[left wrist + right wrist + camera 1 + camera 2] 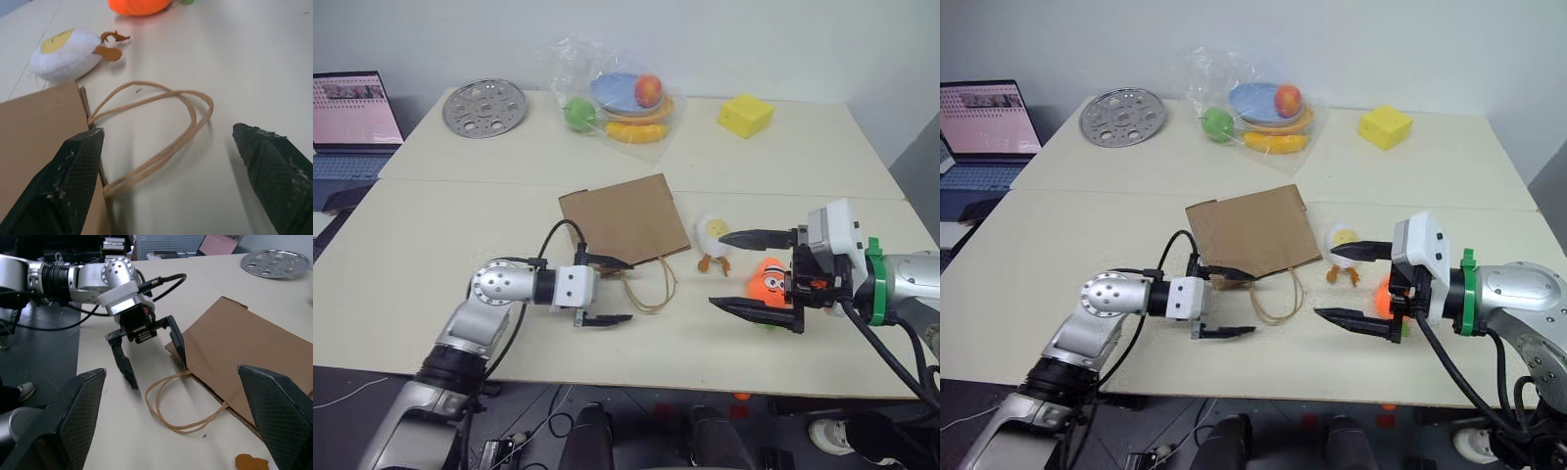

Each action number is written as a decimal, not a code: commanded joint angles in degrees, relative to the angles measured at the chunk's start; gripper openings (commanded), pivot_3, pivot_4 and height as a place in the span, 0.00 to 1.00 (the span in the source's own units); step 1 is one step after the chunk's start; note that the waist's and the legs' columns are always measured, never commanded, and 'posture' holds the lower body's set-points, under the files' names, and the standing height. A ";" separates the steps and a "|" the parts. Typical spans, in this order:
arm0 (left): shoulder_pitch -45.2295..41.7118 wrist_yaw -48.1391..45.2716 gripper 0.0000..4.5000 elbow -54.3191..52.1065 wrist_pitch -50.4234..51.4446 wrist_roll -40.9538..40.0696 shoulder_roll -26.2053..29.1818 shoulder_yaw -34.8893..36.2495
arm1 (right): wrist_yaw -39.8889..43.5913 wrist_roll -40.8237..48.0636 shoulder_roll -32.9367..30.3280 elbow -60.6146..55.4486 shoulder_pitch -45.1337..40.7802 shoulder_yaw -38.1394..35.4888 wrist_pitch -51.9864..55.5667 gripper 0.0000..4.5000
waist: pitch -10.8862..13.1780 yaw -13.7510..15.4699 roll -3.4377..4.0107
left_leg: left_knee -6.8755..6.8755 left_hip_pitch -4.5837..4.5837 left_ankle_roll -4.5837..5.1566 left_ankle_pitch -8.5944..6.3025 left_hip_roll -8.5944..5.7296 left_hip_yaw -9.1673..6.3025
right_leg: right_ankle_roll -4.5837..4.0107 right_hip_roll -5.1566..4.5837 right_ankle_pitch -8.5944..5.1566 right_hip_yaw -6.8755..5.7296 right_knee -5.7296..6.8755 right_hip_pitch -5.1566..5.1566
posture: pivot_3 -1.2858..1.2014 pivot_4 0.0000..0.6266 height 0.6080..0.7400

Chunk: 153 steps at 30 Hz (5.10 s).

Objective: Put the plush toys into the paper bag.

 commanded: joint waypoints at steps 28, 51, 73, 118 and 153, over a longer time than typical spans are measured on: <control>-3.76 3.46 0.27 -0.93 13.71 -7.35 -5.49 3.39 | -3.15 -1.61 -1.15 -1.11 1.73 -0.27 -3.11 1.00 | -0.01 -0.07 -0.01 | 0.02 0.02 0.01 0.00 -0.01 -0.05 | 0.01 0.01 0.00 -0.03 0.03 0.03 | 0.52 0.24 1.00; -14.60 7.76 0.00 -6.76 45.32 -24.12 -4.98 15.04 | -16.92 -11.50 18.59 9.64 -13.31 16.42 0.19 0.80 | -0.01 -0.98 -0.01 | 0.02 0.01 0.00 0.01 0.00 -0.12 | 0.01 0.02 0.00 -0.08 0.08 0.01 | 0.52 0.24 1.00; -16.28 8.89 0.00 -7.54 45.90 -25.63 -3.36 18.18 | -23.52 -38.97 42.13 48.00 -22.87 30.49 -18.67 0.01 | -0.01 -1.42 -0.01 | 0.00 -0.02 0.00 0.01 -0.01 -0.16 | 0.00 0.02 0.01 -0.13 0.44 -0.16 | 0.52 0.24 1.00; -22.84 16.08 0.00 -1.38 37.62 -20.77 0.99 23.88 | -17.93 -27.33 42.60 15.07 -19.10 19.60 2.83 0.29 | -0.01 -1.38 -0.03 | -0.04 -0.09 -0.01 0.02 0.00 -0.19 | 0.00 0.04 0.00 -0.12 0.81 -0.44 | 0.52 0.24 1.00; -21.30 14.84 0.00 -4.11 41.82 -22.17 3.87 24.64 | -40.45 -40.74 38.47 23.19 -3.75 12.36 -0.10 0.46 | -0.04 -1.58 -0.09 | -0.20 -0.13 0.02 0.04 0.00 -0.08 | -0.05 0.04 -0.03 -0.03 0.83 -0.60 | 0.52 0.24 1.00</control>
